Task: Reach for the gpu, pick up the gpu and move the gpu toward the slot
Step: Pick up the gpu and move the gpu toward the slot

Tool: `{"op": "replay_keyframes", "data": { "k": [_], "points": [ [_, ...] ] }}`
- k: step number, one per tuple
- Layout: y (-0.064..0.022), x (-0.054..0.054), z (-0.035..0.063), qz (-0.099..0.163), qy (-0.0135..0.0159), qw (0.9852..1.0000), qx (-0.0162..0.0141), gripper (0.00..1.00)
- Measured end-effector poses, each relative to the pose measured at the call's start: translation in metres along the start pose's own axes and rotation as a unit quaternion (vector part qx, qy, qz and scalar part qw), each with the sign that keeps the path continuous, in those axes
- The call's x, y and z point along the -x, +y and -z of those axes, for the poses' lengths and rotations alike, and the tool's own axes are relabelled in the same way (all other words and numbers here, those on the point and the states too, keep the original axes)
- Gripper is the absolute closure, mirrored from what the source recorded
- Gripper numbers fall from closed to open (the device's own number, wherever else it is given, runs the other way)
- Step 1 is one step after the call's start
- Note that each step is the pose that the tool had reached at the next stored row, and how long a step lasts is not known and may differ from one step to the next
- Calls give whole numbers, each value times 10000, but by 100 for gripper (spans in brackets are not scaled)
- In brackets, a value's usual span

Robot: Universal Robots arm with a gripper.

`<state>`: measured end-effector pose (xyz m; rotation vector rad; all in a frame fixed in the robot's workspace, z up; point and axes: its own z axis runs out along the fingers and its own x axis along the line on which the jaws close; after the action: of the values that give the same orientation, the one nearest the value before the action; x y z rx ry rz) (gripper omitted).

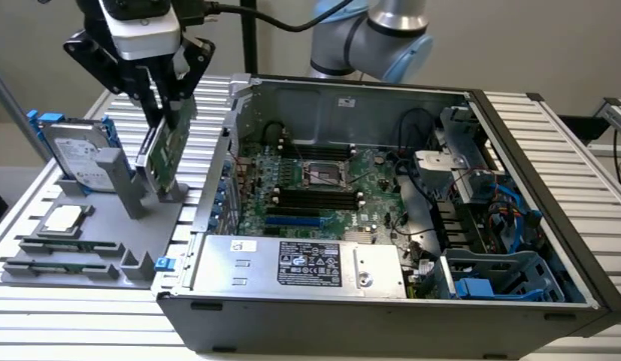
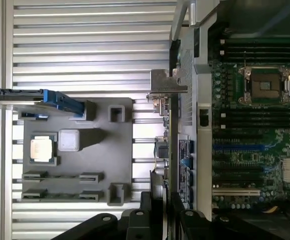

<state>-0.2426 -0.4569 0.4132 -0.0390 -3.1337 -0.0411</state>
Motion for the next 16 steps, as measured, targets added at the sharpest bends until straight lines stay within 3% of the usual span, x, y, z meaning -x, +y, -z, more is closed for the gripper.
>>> {"op": "replay_keyframes", "data": {
  "k": [5,8,16],
  "points": [
    [9,223,148,11,7,10000,77,74],
    [15,361,198,11,19,9999,106,74],
    [24,723,204,9,58,9999,107,74]
  ]
}}
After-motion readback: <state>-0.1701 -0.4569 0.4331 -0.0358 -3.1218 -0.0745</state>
